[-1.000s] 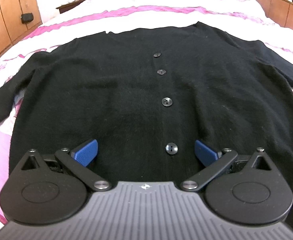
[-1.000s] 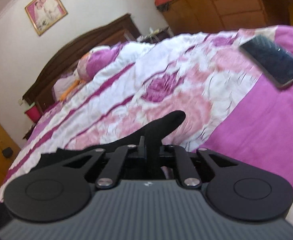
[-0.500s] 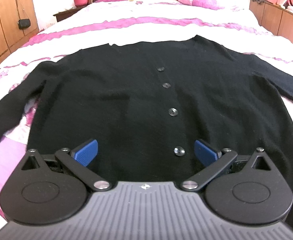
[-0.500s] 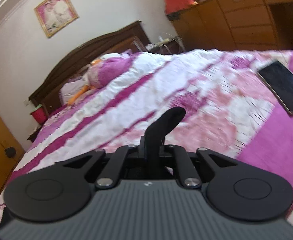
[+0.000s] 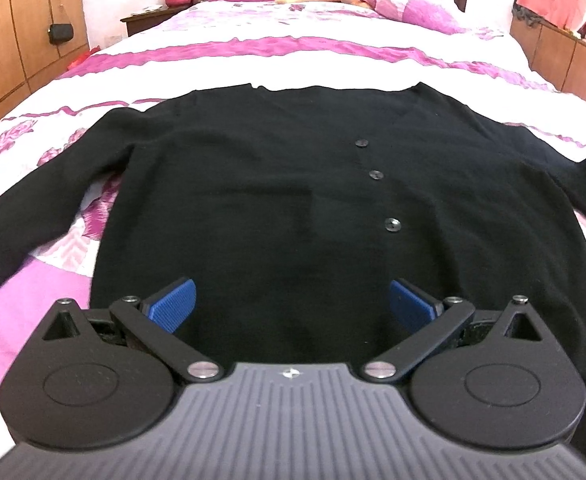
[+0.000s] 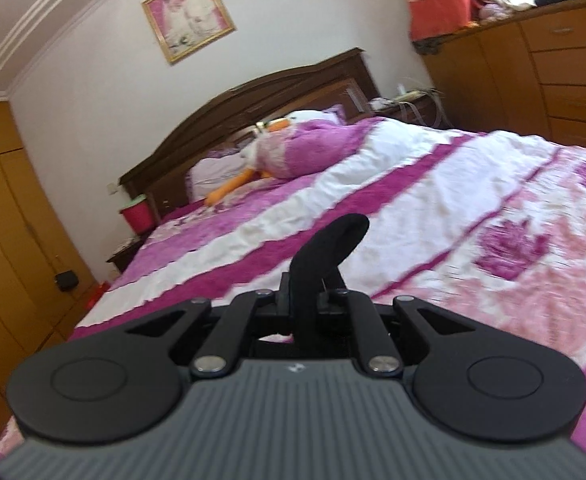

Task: Fold small clothes
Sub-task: 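Lift the held side and fold it across the cardigan body, then release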

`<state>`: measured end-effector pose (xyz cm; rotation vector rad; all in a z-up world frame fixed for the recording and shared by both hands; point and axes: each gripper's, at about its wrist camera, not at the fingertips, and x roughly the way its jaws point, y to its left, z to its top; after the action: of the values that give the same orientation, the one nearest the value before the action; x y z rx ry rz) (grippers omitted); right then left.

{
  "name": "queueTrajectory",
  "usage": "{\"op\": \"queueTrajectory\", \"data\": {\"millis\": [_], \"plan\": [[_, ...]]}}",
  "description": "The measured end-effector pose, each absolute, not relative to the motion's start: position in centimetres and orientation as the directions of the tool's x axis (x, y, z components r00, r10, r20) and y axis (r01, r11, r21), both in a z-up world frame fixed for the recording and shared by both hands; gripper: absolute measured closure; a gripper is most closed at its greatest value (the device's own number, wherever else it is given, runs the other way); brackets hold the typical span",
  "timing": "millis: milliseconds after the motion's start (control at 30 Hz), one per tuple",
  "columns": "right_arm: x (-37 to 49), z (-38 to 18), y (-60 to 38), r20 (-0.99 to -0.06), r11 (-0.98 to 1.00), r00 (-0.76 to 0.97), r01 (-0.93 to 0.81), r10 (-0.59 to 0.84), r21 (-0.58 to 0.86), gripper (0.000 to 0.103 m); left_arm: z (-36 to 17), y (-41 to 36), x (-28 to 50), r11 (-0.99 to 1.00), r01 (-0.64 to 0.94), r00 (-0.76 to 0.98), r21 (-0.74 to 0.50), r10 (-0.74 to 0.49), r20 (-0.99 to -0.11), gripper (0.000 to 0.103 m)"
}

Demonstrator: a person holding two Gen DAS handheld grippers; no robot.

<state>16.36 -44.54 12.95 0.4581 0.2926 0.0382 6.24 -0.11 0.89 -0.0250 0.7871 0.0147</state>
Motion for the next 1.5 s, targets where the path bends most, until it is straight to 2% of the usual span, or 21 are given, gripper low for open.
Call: {"op": "queueTrajectory", "data": {"millis": [233, 433, 800, 1033, 1100, 1167, 1267, 1500], "plan": [[19.1, 15.3, -37.0, -0.242, 0.910, 0.946, -0.106, 0.217, 0.401, 0.093, 0.7, 2.4, 6.4, 0.997, -0.070, 0.702, -0.034, 0.025, -0.711, 0.000], [21.3, 15.6, -29.7, -0.264, 0.905, 0.910, -0.209, 0.318, 0.372, 0.093, 0.6, 5.1, 6.6, 0.990, -0.122, 0.704, -0.071, 0.036, -0.709, 0.000], [25.2, 9.6, -17.3, -0.410, 0.886, 0.795, -0.329, 0.446, 0.325, 0.093, -0.2, 8.2, 7.2, 0.984, -0.160, 0.711, -0.084, 0.055, -0.701, 0.000], [27.0, 4.4, -13.2, -0.509, 0.844, 0.679, -0.365, 0.530, 0.392, 0.090, -0.4, 9.4, 7.9, 0.979, -0.170, 0.713, -0.111, 0.044, -0.700, 0.000], [27.0, 3.7, -12.6, -0.530, 0.841, 0.657, -0.367, 0.536, 0.397, 0.085, -0.3, 9.6, 8.0, 0.979, -0.169, 0.718, -0.113, 0.044, -0.695, 0.000], [26.7, 3.7, -12.6, -0.531, 0.843, 0.656, -0.376, 0.536, 0.386, 0.068, -0.2, 9.6, 8.2, 0.979, -0.168, 0.723, -0.118, 0.041, -0.690, 0.000], [25.7, 4.4, -13.4, -0.503, 0.835, 0.666, -0.415, 0.550, 0.362, 0.053, 0.1, 9.6, 8.6, 0.979, -0.158, 0.730, -0.131, 0.027, -0.683, 0.000], [25.4, 5.7, -18.3, -0.537, 0.863, 0.682, -0.322, 0.497, 0.390, 0.053, 1.5, 9.0, 10.8, 0.984, -0.122, 0.762, -0.131, 0.009, -0.647, 0.000]]}}
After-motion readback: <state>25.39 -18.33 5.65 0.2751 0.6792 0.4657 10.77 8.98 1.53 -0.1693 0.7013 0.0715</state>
